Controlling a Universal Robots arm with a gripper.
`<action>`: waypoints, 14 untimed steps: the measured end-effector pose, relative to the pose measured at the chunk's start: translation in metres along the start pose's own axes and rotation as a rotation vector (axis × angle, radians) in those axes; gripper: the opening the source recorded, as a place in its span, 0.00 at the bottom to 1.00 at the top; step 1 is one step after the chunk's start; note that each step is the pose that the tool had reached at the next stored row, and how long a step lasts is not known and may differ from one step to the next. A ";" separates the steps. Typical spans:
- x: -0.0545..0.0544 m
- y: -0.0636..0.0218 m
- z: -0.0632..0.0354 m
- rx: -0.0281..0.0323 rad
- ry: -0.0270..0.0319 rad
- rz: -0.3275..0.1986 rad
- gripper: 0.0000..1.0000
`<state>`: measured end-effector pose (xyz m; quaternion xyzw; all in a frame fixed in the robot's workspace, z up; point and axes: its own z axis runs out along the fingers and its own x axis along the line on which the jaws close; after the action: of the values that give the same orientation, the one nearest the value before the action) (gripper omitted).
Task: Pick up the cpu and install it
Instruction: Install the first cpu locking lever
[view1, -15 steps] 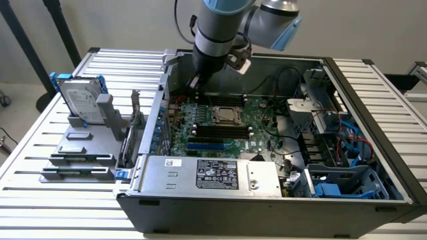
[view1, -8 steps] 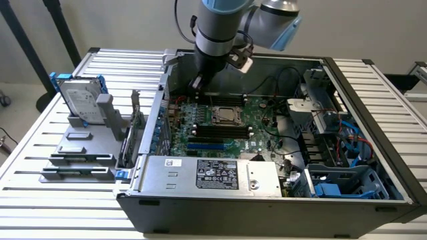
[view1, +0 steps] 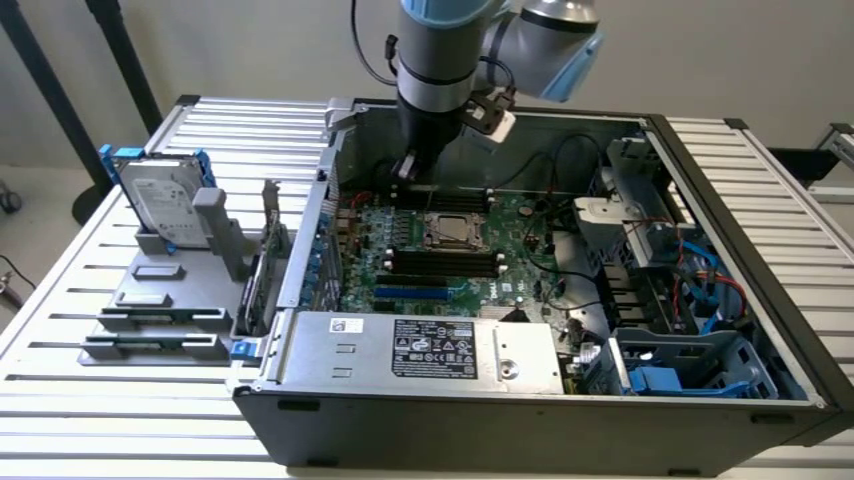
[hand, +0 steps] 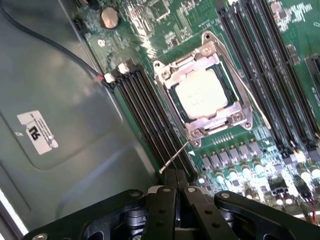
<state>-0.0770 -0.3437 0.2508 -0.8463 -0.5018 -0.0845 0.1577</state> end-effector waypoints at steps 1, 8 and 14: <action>0.001 0.0018 0.0004 -0.0024 0.0014 -0.001 0.11; 0.003 0.0132 0.0098 -0.0066 0.0013 -0.001 0.11; 0.001 0.0157 0.0202 -0.0089 -0.0023 0.000 0.11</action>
<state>-0.0631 -0.3429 0.2293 -0.8471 -0.5016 -0.0857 0.1533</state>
